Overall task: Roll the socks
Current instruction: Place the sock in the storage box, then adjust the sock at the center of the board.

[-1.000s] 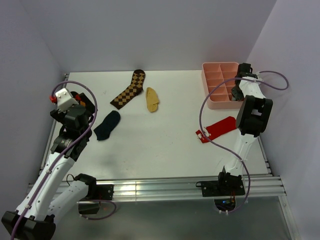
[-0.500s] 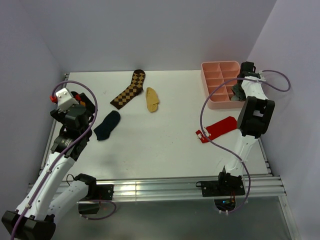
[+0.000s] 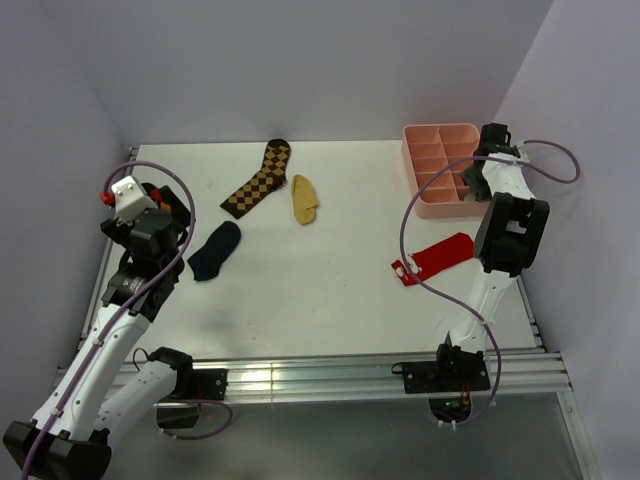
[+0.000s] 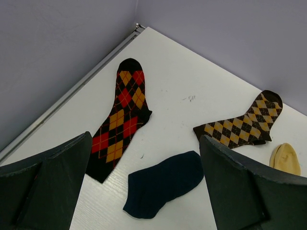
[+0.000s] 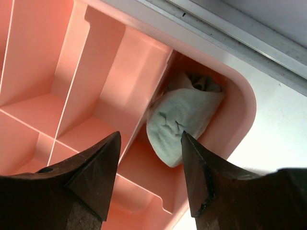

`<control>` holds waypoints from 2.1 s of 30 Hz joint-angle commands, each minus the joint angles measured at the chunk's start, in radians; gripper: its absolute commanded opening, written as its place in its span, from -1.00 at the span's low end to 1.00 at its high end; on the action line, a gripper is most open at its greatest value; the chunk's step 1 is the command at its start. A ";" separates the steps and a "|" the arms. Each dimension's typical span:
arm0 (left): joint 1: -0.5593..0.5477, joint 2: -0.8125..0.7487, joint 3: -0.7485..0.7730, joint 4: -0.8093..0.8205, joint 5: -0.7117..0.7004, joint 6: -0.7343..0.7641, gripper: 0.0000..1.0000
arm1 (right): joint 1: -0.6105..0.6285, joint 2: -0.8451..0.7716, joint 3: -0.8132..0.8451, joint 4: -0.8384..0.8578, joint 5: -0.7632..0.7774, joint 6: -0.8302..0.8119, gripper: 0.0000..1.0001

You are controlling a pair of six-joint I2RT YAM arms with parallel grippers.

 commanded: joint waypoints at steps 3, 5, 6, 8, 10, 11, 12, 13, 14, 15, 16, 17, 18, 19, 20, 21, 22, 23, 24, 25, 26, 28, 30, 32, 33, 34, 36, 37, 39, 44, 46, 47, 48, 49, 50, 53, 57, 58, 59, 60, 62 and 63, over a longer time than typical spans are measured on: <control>-0.004 -0.006 -0.004 0.030 0.013 0.008 0.99 | 0.051 -0.160 -0.050 0.050 0.052 -0.061 0.23; -0.004 -0.006 -0.004 0.030 0.021 0.004 0.99 | 0.111 -0.220 -0.076 0.096 0.067 -0.136 0.25; -0.004 -0.006 -0.004 0.029 0.022 0.004 0.99 | 0.137 -0.241 -0.086 0.118 0.067 -0.170 0.25; -0.004 -0.007 -0.003 0.029 0.029 0.000 0.99 | 0.195 -0.283 -0.103 0.188 0.038 -0.253 0.25; -0.004 -0.009 -0.003 0.026 0.035 -0.002 0.99 | 0.286 -0.294 -0.109 0.248 -0.009 -0.365 0.25; -0.005 -0.009 0.000 0.027 0.038 -0.003 0.99 | 0.327 -0.291 -0.104 0.260 -0.037 -0.426 0.23; -0.004 -0.009 -0.001 0.024 0.042 -0.005 0.99 | 0.358 -0.282 -0.100 0.270 -0.086 -0.454 0.20; -0.004 -0.010 0.000 0.024 0.047 -0.006 0.99 | 0.419 -0.269 -0.089 0.291 -0.112 -0.478 0.15; -0.004 -0.009 -0.001 0.024 0.048 -0.006 0.99 | 0.448 -0.259 -0.083 0.299 -0.132 -0.529 0.13; -0.004 -0.009 -0.001 0.024 0.052 -0.008 0.99 | 0.479 -0.225 -0.077 0.317 -0.173 -0.557 0.12; -0.004 -0.010 -0.001 0.023 0.055 -0.008 0.99 | 0.535 -0.207 -0.060 0.322 -0.195 -0.584 0.11; -0.004 -0.010 -0.001 0.023 0.058 -0.011 0.99 | 0.563 -0.187 -0.048 0.320 -0.210 -0.609 0.08; -0.004 -0.010 -0.001 0.023 0.059 -0.011 0.99 | 0.591 -0.142 -0.034 0.317 -0.226 -0.652 0.05; -0.004 -0.009 0.000 0.021 0.061 -0.012 0.99 | 0.617 -0.124 -0.015 0.317 -0.250 -0.667 0.01; -0.004 -0.007 -0.003 0.019 0.062 -0.012 0.99 | 0.661 -0.104 -0.008 0.320 -0.264 -0.676 -0.01; -0.004 -0.006 -0.003 0.021 0.062 -0.014 0.99 | 0.682 -0.076 -0.001 0.328 -0.291 -0.687 -0.01; -0.004 -0.007 -0.004 0.021 0.062 -0.015 0.99 | 0.698 -0.062 -0.001 0.339 -0.315 -0.690 -0.05; -0.002 -0.006 -0.003 0.018 0.064 -0.016 0.99 | 0.729 -0.052 -0.004 0.351 -0.321 -0.692 -0.09; -0.002 -0.006 -0.003 0.018 0.064 -0.017 0.99 | 0.743 -0.041 -0.004 0.362 -0.328 -0.693 -0.12; -0.002 -0.006 -0.004 0.016 0.064 -0.019 0.99 | 0.754 -0.007 0.015 0.360 -0.338 -0.693 -0.15; -0.002 -0.006 -0.004 0.016 0.067 -0.020 0.99 | 0.774 0.010 0.026 0.356 -0.339 -0.693 -0.16; -0.002 -0.006 -0.004 0.015 0.073 -0.020 0.99 | 0.791 0.053 0.054 0.348 -0.344 -0.695 -0.18; -0.002 -0.009 -0.003 0.004 0.079 -0.025 0.99 | 0.812 0.076 0.063 0.355 -0.359 -0.695 -0.18; -0.002 -0.013 -0.004 -0.002 0.076 -0.031 0.99 | 0.823 0.106 0.066 0.366 -0.361 -0.693 -0.18; -0.002 -0.015 -0.006 -0.005 0.073 -0.032 0.99 | 0.834 0.116 0.071 0.374 -0.358 -0.690 -0.19; -0.002 -0.016 -0.006 -0.005 0.073 -0.032 0.99 | 0.837 0.128 0.075 0.374 -0.353 -0.690 -0.19; -0.002 -0.016 -0.004 -0.007 0.084 -0.034 0.99 | 0.852 0.159 0.091 0.362 -0.327 -0.689 -0.19; -0.002 -0.016 -0.004 -0.007 0.087 -0.035 0.99 | 0.857 0.168 0.094 0.357 -0.310 -0.687 -0.20; -0.001 -0.015 -0.004 -0.005 0.093 -0.035 0.98 | 0.869 0.183 0.092 0.336 -0.269 -0.667 -0.22; -0.001 -0.007 0.005 -0.025 0.131 -0.052 0.98 | 0.874 0.157 0.019 0.299 -0.125 -0.566 -0.37; -0.001 -0.004 0.009 -0.036 0.154 -0.066 0.98 | 0.875 0.127 -0.038 0.277 -0.093 -0.543 -0.37; -0.001 -0.004 0.013 -0.045 0.165 -0.071 0.98 | 0.877 0.116 -0.056 0.265 -0.085 -0.511 -0.37; -0.001 -0.006 0.014 -0.050 0.174 -0.080 0.98 | 0.880 0.099 -0.102 0.250 -0.077 -0.496 -0.37; -0.001 -0.004 0.016 -0.056 0.183 -0.084 0.98 | 0.881 0.064 -0.125 0.239 -0.072 -0.476 -0.37; -0.001 -0.003 0.017 -0.060 0.212 -0.088 0.98 | 0.890 0.044 -0.153 0.227 -0.056 -0.427 -0.36; -0.001 0.023 0.037 -0.080 0.252 -0.100 0.98 | 0.910 -0.028 -0.239 0.152 -0.040 -0.310 -0.33; -0.002 0.057 0.057 -0.115 0.298 -0.109 0.98 | 0.993 -0.114 -0.346 0.056 -0.032 -0.189 -0.27; -0.002 0.066 0.065 -0.120 0.305 -0.109 0.98 | 1.011 -0.134 -0.363 0.064 -0.045 -0.167 -0.27; -0.002 0.068 0.068 -0.123 0.308 -0.112 0.98 | 1.028 -0.171 -0.379 0.069 -0.058 -0.160 -0.26; -0.002 0.070 0.068 -0.125 0.320 -0.114 0.98 | 1.056 -0.188 -0.397 0.082 -0.087 -0.155 -0.25; -0.002 0.067 0.066 -0.123 0.332 -0.114 0.99 | 1.079 -0.223 -0.399 0.093 -0.091 -0.160 -0.22; -0.002 0.065 0.063 -0.125 0.338 -0.115 0.99 | 1.085 -0.252 -0.388 0.098 -0.091 -0.167 -0.19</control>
